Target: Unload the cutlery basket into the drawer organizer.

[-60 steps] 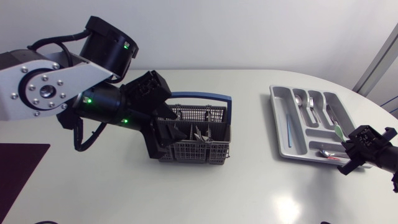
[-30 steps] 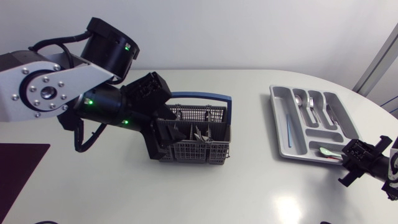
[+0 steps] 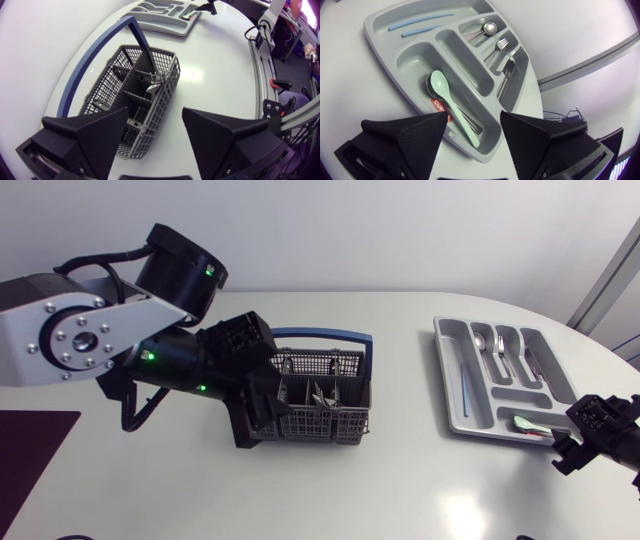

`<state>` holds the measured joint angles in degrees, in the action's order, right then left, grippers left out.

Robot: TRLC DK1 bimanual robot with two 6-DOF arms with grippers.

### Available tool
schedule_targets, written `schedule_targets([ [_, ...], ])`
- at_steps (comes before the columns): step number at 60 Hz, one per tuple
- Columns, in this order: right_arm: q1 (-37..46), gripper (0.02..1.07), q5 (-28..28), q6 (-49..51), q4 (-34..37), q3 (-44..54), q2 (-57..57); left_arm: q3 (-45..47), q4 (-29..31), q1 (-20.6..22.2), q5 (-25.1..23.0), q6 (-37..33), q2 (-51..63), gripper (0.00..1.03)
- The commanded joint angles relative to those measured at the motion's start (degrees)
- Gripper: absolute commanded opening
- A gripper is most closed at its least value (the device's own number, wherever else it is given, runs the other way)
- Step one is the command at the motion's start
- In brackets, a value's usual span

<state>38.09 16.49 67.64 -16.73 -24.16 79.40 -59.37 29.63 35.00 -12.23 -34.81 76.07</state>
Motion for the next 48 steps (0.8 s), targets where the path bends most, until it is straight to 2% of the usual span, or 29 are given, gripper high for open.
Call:
schedule_targets([
  [1, -1.3, 0.88, 1.1, -4.3, 2.1, -1.0, -2.7, 1.5, -0.4, 1.1, 1.0, -2.9, 1.1, 0.76],
  [13, -6.9, 0.89, 1.8, -10.2, 6.8, 0.2, -9.1, 2.2, -5.1, 3.6, 4.5, -6.3, 3.3, 0.76],
  [23, -13.0, 0.89, 1.4, -14.4, 8.6, 2.4, -13.2, 4.2, -12.0, 7.7, 12.1, -11.9, 6.9, 0.76],
  [30, -16.3, 0.89, 1.1, -16.9, 10.7, 2.6, -15.5, 4.4, -14.1, 8.7, 14.0, -14.5, 8.3, 0.75],
  [37, -20.9, 0.89, 0.9, -20.6, 14.0, 2.6, -18.3, 4.5, -16.5, 8.8, 15.0, -17.4, 9.8, 0.65],
  [42, -24.1, 0.89, 0.5, -22.5, 15.5, 2.8, -19.4, 4.7, -17.9, 8.5, 15.0, -18.0, 10.2, 0.63],
  [48, -27.2, 0.89, -0.8, -24.0, 15.7, 3.2, -19.5, 4.8, -19.3, 8.1, 15.0, -19.5, 10.9, 0.57],
])
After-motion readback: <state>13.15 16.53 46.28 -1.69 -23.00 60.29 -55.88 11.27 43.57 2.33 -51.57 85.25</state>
